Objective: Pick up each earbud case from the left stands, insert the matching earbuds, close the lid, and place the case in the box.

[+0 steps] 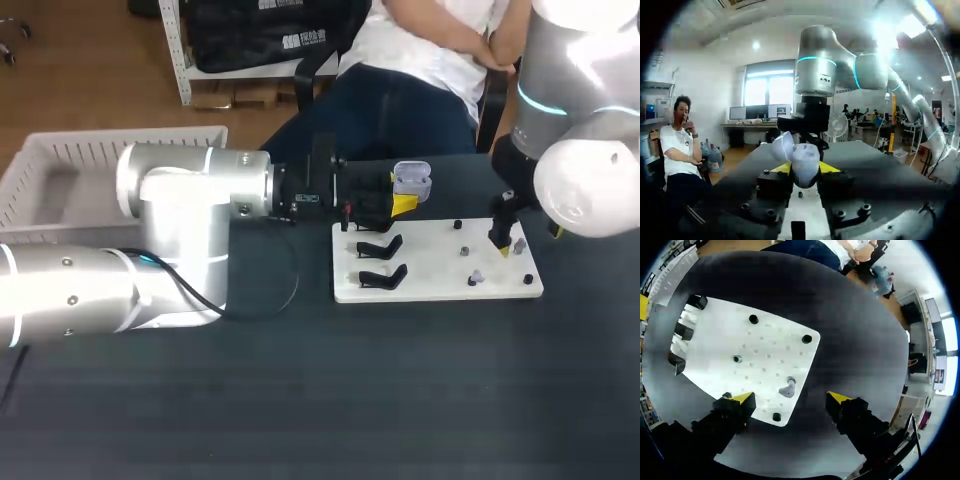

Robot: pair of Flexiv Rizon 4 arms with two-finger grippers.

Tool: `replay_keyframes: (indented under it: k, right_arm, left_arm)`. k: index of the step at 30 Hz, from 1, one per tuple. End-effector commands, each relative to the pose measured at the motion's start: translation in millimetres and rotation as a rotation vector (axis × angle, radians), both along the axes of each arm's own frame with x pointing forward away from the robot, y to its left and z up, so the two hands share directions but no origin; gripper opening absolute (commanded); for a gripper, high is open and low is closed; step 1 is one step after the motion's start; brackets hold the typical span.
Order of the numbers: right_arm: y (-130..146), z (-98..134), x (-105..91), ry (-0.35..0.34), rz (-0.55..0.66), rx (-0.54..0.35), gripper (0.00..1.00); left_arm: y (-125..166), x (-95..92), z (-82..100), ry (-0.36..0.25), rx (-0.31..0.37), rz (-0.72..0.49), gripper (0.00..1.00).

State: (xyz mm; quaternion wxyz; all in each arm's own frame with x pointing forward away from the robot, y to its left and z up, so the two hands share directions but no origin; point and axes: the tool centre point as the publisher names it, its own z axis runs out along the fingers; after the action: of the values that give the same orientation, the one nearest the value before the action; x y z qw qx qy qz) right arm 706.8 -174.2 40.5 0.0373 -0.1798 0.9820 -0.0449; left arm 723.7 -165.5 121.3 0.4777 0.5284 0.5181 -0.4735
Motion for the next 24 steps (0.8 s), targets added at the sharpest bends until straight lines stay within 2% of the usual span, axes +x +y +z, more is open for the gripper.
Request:
replay_keyframes:
  k: [1,2,3,4,6,8,24]
  right_arm:
    - [3.4,-2.5,-3.8,-0.007,-0.001,-0.010,0.77]
    - [3.9,-2.8,-4.2,-0.010,-0.001,-0.010,0.66]
    - [4.4,-3.1,-4.6,-0.012,0.000,-0.014,0.62]
    - [4.7,-3.7,-4.9,-0.013,0.000,-0.015,0.59]
    - [5.1,-5.2,-5.3,-0.012,-0.001,-0.016,0.59]
    - [5.4,-5.9,-5.3,-0.014,-0.003,-0.018,0.50]
    - [4.2,-10.5,0.9,-0.012,-0.023,-0.016,0.44]
  left_arm:
    - [-0.6,0.0,-1.0,-0.003,-0.004,0.003,0.00]
    - [-0.6,0.0,-1.0,-0.003,-0.004,0.003,0.00]
    - [-0.6,0.0,-1.0,-0.003,-0.004,0.003,0.00]
    - [-0.6,0.0,-1.0,-0.003,-0.004,0.003,0.00]
    - [-0.6,0.0,-1.0,-0.003,-0.004,0.003,0.00]
    - [-0.6,0.0,-1.0,-0.003,-0.004,0.003,0.00]
    - [-0.6,0.0,-1.0,-0.003,-0.004,0.003,0.00]
